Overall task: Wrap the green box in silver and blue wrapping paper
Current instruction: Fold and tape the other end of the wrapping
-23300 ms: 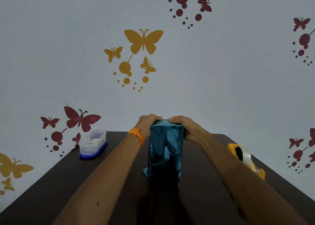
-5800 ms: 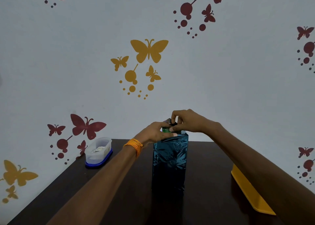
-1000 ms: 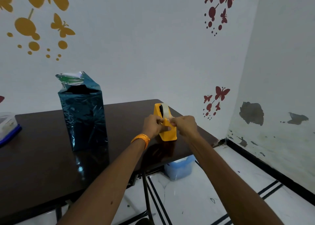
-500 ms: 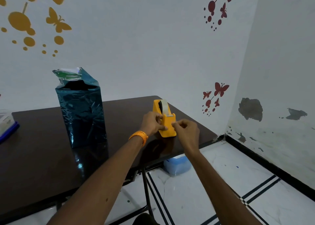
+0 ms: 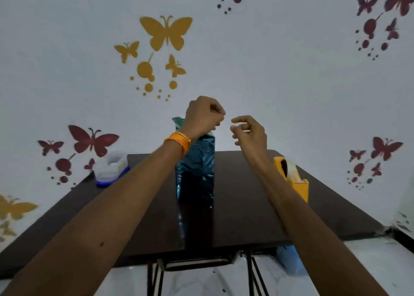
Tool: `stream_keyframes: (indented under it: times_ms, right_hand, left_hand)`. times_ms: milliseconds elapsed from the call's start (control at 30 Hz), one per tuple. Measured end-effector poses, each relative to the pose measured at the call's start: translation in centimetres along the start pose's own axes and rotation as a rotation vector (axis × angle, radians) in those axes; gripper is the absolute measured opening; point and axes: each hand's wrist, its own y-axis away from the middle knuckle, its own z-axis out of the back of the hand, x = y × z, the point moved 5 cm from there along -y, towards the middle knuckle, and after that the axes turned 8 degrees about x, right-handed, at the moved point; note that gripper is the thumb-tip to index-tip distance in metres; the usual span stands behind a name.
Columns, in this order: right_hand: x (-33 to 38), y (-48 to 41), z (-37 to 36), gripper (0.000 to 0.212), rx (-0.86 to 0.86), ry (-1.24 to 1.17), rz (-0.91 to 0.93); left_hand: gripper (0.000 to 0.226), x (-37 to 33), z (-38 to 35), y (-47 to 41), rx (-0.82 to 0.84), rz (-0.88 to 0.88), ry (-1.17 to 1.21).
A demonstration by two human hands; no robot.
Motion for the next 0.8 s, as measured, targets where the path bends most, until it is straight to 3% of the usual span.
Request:
stream_keyframes:
  times_ms: [67, 167, 267, 367, 467, 667, 733, 800]
  right_hand:
    - [0.7, -1.9, -2.4, 0.011, 0.054, -0.004, 0.016]
    - [1.0, -4.1, -4.9, 0.014, 0.117, 0.032, 0.021]
    - [0.4, -5.1, -6.0, 0.029, 0.192, 0.069, -0.007]
    - [-0.3, -5.3, -6.5, 0.049, 0.257, 0.073, -0.048]
    - [-0.9, -5.7, -6.5, 0.062, 0.279, 0.066, -0.073]
    - [-1.7, -6.3, -7.0, 0.07, 0.39, 0.124, -0.038]
    - [-1.9, -6.6, -7.1, 0.07, 0.453, 0.13, -0.047]
    - [-2.0, -6.8, -7.4, 0.069, 0.516, 0.125, -0.056]
  left_hand:
    - [0.01, 1.0, 3.8, 0.2, -0.139, 0.029, 0.022]
    - [0.014, 3.6, 7.7, 0.7, -0.293, 0.149, -0.123]
    - [0.039, 7.4, 8.2, 0.8, -0.228, 0.366, -0.196]
    - [0.074, 9.8, 6.8, 0.5, -0.087, 0.487, -0.065]
    - [0.058, 10.1, 5.5, -0.2, -0.026, 0.488, -0.072]
    - [0.031, 10.0, 5.4, -2.3, -0.09, 0.383, -0.145]
    - [0.021, 10.5, 5.5, -2.6, -0.11, 0.373, -0.012]
    - [0.01, 11.5, 5.9, -2.5, -0.213, 0.411, 0.285]
